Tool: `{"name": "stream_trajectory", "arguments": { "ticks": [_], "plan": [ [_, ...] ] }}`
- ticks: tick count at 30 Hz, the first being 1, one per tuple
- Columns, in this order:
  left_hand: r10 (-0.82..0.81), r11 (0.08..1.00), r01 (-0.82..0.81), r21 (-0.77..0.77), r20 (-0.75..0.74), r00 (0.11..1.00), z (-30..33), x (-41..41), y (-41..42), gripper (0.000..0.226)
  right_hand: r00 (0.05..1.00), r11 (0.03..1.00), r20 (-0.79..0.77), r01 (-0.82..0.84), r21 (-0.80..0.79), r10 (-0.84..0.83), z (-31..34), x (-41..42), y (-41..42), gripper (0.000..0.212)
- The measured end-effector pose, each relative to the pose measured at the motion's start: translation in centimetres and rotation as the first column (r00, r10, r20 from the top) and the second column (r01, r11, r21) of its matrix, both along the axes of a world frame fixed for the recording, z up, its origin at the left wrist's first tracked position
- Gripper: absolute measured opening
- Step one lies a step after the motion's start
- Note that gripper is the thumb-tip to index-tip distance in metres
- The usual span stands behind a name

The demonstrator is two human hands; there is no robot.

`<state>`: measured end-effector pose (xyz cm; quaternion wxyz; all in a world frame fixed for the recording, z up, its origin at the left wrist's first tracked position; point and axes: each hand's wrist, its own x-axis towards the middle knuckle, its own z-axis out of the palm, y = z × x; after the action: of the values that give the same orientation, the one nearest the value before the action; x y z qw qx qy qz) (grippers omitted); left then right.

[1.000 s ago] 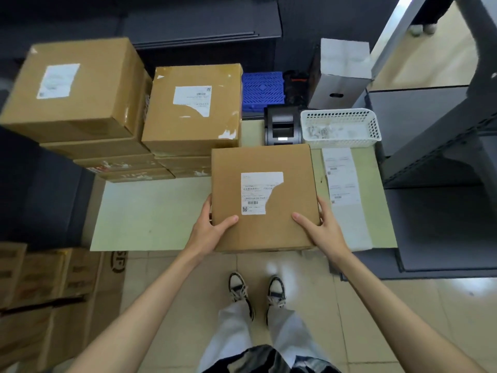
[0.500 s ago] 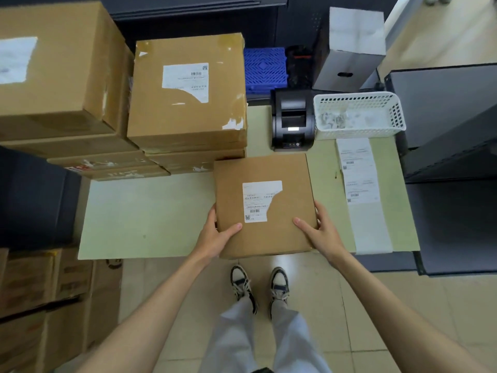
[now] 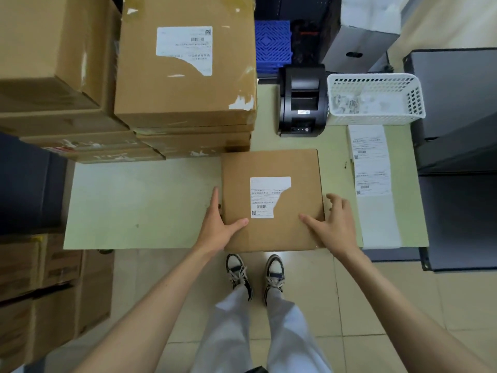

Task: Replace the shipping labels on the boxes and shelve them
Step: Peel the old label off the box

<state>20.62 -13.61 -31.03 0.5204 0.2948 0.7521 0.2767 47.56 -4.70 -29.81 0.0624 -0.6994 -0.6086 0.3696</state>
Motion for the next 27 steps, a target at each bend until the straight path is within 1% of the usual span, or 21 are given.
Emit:
{"name": "stream_trajectory", "arguments": {
  "ticks": [2,3,5,7,9,12,14,18,27],
  "plan": [
    [-0.086,0.995,0.089,0.047,-0.064,0.994,0.3,-0.1,0.2,0.108,0.986,0.973,0.11,-0.143,0.18,0.125,0.7,-1.5,0.7,0.061],
    [-0.147,0.986,0.154,0.057,-0.101,0.984,0.4,-0.1,0.3,0.103,0.973,0.949,0.139,-0.214,0.231,0.185,1.2,-2.6,1.1,0.051],
    [-0.232,0.969,0.241,0.048,-0.152,0.961,0.4,-0.3,0.6,0.095,0.931,0.89,0.161,-0.362,0.277,0.328,1.7,-5.0,1.6,0.037],
    [-0.244,0.967,0.252,0.037,-0.157,0.957,0.2,-0.5,0.7,0.093,0.866,0.827,0.155,-0.5,0.256,0.476,1.9,-7.3,1.9,0.031],
    [-0.242,0.967,0.251,0.039,-0.156,0.958,0.0,-0.5,0.8,0.093,0.782,0.75,0.186,-0.624,0.221,0.595,2.2,-9.4,1.8,0.029],
    [-0.245,0.965,0.258,0.053,-0.176,0.953,-0.3,-0.6,0.7,0.092,0.654,0.639,0.248,-0.754,0.15,0.714,2.4,-11.4,1.0,0.032],
    [-0.24,0.966,0.253,0.054,-0.174,0.955,-0.4,-0.6,0.6,0.091,0.617,0.611,0.245,-0.784,0.109,0.748,2.3,-11.9,0.5,0.037],
    [-0.232,0.967,0.246,0.06,-0.176,0.957,-0.4,-0.6,0.6,0.092,0.623,0.62,0.219,-0.779,0.089,0.751,2.0,-11.8,0.2,0.038],
    [-0.244,0.967,0.253,0.029,-0.178,0.953,-0.3,-0.5,0.7,0.093,0.575,0.577,0.242,-0.814,0.072,0.781,2.3,-12.2,0.2,0.024]
  ]
}}
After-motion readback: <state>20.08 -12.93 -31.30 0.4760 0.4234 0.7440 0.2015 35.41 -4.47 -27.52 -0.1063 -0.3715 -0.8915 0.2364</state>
